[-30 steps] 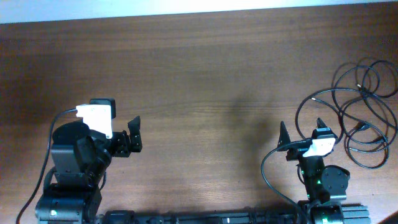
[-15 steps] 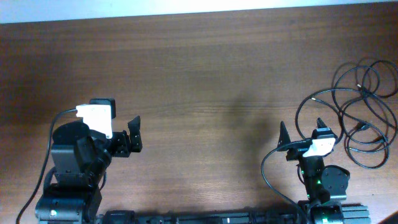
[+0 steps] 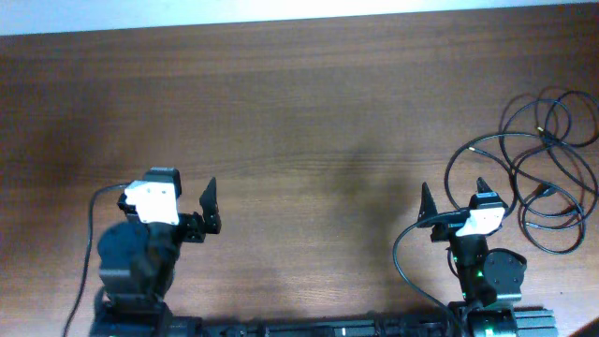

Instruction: Untangle cables

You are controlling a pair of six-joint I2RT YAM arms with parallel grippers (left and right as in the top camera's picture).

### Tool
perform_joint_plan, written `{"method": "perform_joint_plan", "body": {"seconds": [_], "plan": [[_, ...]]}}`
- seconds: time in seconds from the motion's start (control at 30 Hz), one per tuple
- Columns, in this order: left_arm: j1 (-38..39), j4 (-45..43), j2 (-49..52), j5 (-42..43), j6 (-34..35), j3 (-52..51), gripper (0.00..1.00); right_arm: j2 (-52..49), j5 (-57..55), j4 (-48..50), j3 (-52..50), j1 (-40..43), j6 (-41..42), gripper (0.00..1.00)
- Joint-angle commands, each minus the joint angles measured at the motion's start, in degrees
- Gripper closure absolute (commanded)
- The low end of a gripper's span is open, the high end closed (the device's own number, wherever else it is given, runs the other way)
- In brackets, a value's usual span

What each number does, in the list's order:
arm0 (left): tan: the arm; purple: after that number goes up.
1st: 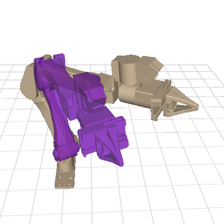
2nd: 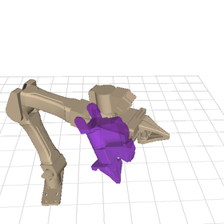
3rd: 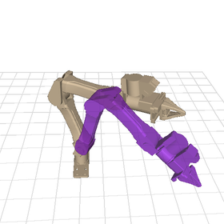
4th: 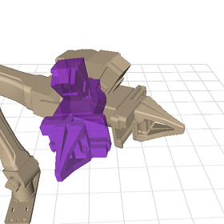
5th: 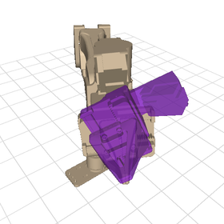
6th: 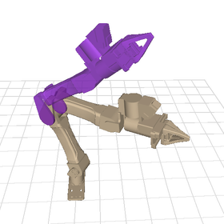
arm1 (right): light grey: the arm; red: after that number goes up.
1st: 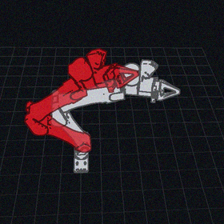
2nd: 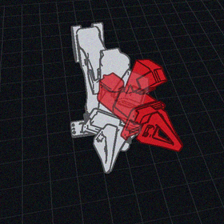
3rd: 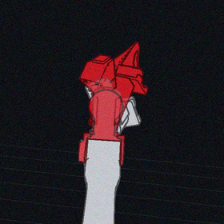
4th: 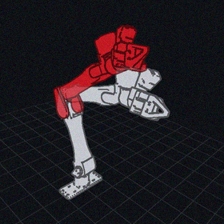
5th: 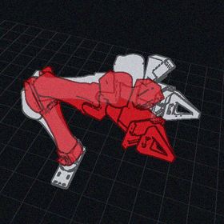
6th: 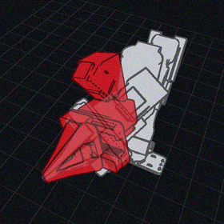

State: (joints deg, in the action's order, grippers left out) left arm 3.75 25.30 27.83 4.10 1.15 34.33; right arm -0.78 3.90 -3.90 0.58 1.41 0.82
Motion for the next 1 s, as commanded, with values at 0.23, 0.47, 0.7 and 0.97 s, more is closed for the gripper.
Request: {"method": "perform_joint_plan", "body": {"seconds": [0.23, 0.47, 0.7, 0.97], "plan": [[0.2, -32.8, -24.7, -0.2, -0.8, -30.5, 0.01, 0.6, 0.1, -0.4, -0.3, 0.2, -0.2, 0.02], [-0.3, -34.2, -27.6, -0.4, -13.2, -33.9, 0.01, 0.6, 0.1, -0.4, -0.3, 0.2, -0.2, 0.02], [-0.3, -20.8, -27.6, 0.0, -14.1, -33.9, 0.01, 0.6, 0.1, -0.4, -0.3, 0.2, -0.1, 0.02], [-0.3, -20.9, -27.5, 0.0, -12.6, -33.9, 0.01, 0.6, 0.1, -0.4, -0.3, 0.2, -0.2, 0.02]]}}
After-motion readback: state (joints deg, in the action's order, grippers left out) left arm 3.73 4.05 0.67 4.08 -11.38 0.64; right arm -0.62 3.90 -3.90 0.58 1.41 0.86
